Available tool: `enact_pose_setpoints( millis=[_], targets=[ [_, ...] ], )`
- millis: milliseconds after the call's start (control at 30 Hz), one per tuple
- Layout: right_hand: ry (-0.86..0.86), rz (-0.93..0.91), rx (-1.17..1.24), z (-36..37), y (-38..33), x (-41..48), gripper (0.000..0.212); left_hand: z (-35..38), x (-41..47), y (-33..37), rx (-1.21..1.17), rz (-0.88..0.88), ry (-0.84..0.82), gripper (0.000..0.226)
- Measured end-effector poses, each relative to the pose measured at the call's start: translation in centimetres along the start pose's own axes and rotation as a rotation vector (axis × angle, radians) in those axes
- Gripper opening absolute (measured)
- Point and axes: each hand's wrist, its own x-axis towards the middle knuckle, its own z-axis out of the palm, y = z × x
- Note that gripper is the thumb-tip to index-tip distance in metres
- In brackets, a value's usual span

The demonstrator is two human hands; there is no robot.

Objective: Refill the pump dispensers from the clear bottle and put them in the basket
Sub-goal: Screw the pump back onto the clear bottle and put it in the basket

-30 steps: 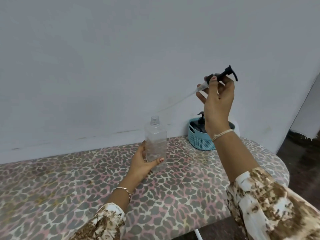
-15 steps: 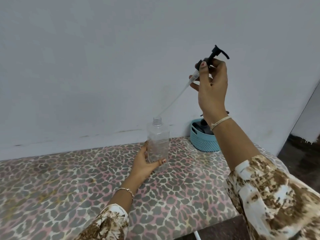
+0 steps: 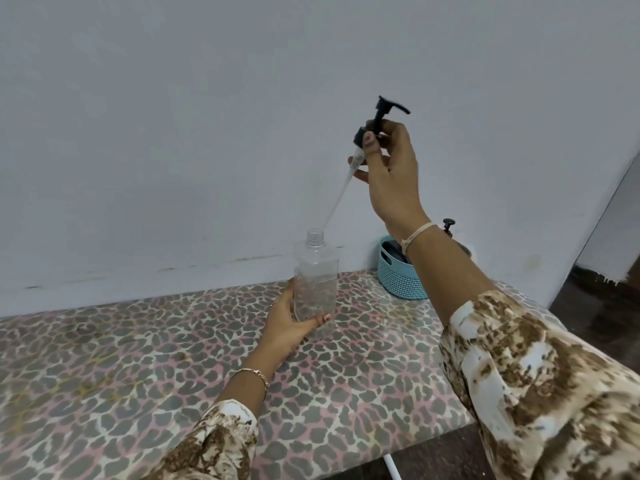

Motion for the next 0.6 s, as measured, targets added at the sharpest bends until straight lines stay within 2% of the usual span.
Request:
enact_pose_setpoints(
  millis=[200, 433, 600],
  targets=[
    [-0.188, 0.079, -0.089, 1.4, 2.4, -1.1, 0.012, 0.1, 0.2, 0.2, 0.03, -0.007, -0.004, 0.106],
    [-0.292, 0.2, -0.132, 2.3, 5.6, -3.7, 0.021, 0.2, 0.8, -0.3, 0.07, -0.023, 0.006, 0.104],
    [-0.352, 0.242, -0.183, 1.9, 6.9, -5.0, 0.024, -0.2, 1.1, 0.1, 0.08, -0.039, -0.034, 0.112]
  ],
)
